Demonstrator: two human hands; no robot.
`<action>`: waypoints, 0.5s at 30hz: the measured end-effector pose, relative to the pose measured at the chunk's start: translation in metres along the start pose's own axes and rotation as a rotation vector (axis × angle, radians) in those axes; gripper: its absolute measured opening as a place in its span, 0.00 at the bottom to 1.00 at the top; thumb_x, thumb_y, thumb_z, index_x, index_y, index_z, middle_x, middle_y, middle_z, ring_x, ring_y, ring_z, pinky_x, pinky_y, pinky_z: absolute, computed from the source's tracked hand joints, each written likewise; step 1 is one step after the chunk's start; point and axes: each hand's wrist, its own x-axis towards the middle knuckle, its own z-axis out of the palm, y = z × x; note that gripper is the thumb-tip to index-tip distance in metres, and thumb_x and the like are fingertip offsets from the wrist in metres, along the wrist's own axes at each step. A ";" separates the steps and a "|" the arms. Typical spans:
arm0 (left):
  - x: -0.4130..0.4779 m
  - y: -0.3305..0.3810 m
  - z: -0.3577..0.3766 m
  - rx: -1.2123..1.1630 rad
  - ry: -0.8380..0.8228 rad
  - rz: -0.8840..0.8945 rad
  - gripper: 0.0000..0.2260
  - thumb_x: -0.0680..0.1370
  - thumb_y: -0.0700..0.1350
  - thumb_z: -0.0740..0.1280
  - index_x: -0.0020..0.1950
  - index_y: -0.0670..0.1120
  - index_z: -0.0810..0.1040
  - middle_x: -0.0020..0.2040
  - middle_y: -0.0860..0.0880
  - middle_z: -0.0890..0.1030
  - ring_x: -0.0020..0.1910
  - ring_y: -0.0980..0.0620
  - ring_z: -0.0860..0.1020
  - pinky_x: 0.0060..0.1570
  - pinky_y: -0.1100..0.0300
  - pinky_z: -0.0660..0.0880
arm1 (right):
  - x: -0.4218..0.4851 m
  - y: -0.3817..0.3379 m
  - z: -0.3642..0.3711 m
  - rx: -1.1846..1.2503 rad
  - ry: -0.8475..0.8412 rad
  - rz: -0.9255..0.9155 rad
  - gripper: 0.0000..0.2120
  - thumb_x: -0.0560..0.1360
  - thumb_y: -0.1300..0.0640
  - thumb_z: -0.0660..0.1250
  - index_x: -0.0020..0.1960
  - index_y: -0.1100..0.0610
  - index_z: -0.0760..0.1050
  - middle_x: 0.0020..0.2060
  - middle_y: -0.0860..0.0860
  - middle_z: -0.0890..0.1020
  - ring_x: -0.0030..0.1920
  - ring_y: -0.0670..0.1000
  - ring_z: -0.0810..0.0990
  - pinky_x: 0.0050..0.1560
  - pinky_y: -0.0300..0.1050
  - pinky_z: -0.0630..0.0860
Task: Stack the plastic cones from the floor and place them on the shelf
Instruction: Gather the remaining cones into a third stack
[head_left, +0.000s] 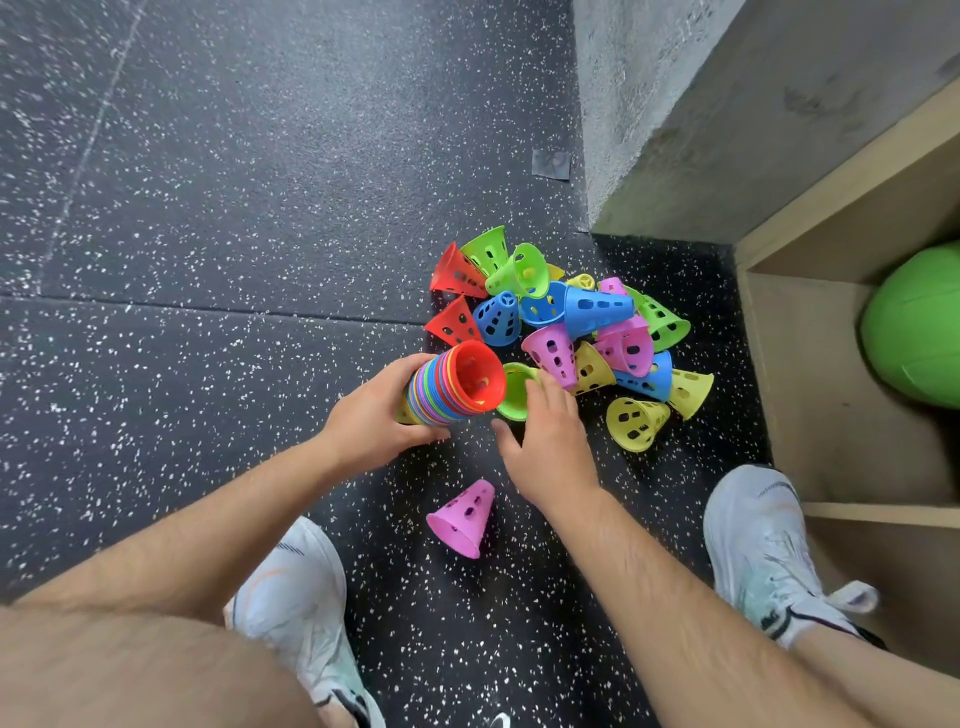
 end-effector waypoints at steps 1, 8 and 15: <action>0.000 0.000 0.000 0.000 0.001 -0.002 0.38 0.67 0.56 0.82 0.72 0.68 0.66 0.66 0.68 0.75 0.63 0.63 0.75 0.66 0.54 0.72 | -0.001 0.001 -0.001 0.035 0.033 0.005 0.34 0.77 0.44 0.68 0.76 0.59 0.62 0.76 0.54 0.62 0.77 0.54 0.59 0.77 0.53 0.61; 0.000 0.002 0.000 -0.002 0.001 -0.010 0.38 0.67 0.56 0.82 0.71 0.68 0.66 0.65 0.68 0.76 0.63 0.62 0.76 0.66 0.52 0.73 | -0.004 0.005 -0.013 0.194 0.279 0.028 0.32 0.73 0.42 0.73 0.66 0.62 0.70 0.60 0.53 0.72 0.62 0.52 0.71 0.64 0.46 0.72; 0.000 0.002 0.000 -0.046 0.015 -0.018 0.36 0.67 0.55 0.82 0.70 0.68 0.68 0.63 0.67 0.78 0.61 0.63 0.78 0.65 0.53 0.74 | -0.002 0.004 -0.034 0.353 0.352 0.100 0.42 0.75 0.32 0.59 0.77 0.61 0.59 0.73 0.57 0.67 0.74 0.53 0.64 0.72 0.42 0.61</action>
